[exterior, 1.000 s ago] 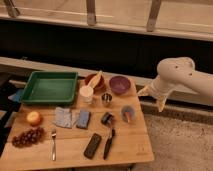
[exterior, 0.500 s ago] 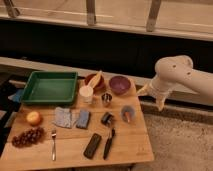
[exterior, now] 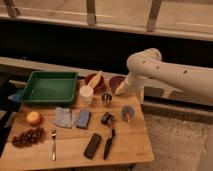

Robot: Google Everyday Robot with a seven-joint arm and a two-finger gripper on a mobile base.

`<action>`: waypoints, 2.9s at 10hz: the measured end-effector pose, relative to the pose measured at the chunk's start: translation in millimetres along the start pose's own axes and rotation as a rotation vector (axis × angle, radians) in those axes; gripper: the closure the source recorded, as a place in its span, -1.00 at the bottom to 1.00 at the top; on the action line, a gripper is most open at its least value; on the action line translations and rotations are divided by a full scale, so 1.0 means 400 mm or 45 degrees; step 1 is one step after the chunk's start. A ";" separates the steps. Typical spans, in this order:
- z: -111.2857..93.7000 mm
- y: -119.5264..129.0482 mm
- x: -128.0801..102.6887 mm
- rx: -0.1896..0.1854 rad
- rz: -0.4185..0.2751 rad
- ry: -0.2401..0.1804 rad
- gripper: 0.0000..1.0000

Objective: Stack cups on top of each other

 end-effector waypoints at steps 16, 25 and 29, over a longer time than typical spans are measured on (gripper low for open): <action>0.047 0.224 -0.104 -0.135 -0.175 -0.144 -0.60; 0.241 0.172 -0.129 -0.220 -0.011 -0.031 -0.60; 0.312 0.141 -0.125 -0.265 0.087 0.038 -0.60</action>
